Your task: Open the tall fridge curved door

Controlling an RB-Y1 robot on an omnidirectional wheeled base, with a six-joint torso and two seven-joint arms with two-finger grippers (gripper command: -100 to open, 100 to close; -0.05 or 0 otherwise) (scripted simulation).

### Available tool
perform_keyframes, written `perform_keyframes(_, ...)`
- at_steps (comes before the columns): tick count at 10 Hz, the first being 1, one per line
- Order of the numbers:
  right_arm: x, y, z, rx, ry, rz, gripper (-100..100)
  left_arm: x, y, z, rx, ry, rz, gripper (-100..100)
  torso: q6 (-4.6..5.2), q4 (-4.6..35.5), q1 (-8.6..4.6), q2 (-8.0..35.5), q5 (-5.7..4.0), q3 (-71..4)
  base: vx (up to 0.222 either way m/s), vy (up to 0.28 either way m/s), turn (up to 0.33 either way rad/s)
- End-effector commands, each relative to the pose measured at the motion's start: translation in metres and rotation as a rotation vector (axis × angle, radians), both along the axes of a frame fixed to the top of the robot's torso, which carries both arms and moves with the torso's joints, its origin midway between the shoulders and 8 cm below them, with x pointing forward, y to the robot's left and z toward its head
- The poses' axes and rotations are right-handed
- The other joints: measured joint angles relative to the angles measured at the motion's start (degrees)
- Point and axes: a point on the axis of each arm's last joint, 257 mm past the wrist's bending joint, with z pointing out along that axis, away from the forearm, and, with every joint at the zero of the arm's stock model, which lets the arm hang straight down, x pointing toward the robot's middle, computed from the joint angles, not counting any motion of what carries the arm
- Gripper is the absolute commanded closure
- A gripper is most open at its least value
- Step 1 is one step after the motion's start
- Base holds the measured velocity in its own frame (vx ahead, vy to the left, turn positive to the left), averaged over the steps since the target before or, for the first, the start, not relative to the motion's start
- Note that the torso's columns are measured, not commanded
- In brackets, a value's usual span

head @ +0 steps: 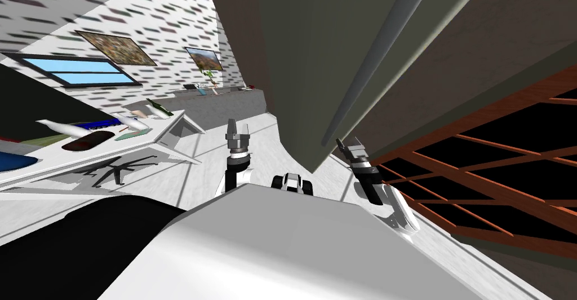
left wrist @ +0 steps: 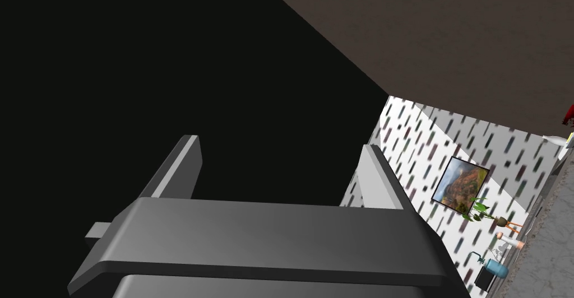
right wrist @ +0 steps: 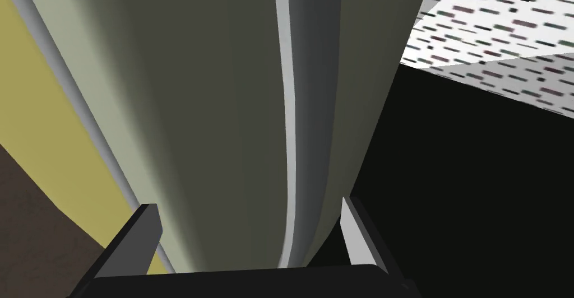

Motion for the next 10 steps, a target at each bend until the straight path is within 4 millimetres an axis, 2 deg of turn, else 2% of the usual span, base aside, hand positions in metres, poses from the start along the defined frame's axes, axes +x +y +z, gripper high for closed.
perform_keyframes(1, 0.014, -0.018, -0.015, -0.146, 0.018, -0.068, -100, 0.000, 0.000, 0.000, 0.000, 0.000, 0.000, 0, 0.00, 0.0, -0.04, -0.1, 0.00, -0.1, 0.008, 0.140, -0.041)
perform_keyframes(5, 0.029, -0.048, -0.034, -0.337, 0.046, -0.153, -100, 0.000, 0.000, 0.000, 0.000, 0.000, 0.000, 0, 0.00, 0.0, 0.00, 0.0, 0.01, 0.0, 0.007, 0.140, -0.041)
perform_keyframes(10, 0.042, -0.078, -0.048, -0.519, 0.071, -0.229, -100, 0.000, 0.000, 0.000, 0.000, 0.000, 0.000, 0, 0.01, 0.0, -0.05, 0.0, -0.01, 0.0, 0.009, 0.108, -0.033)
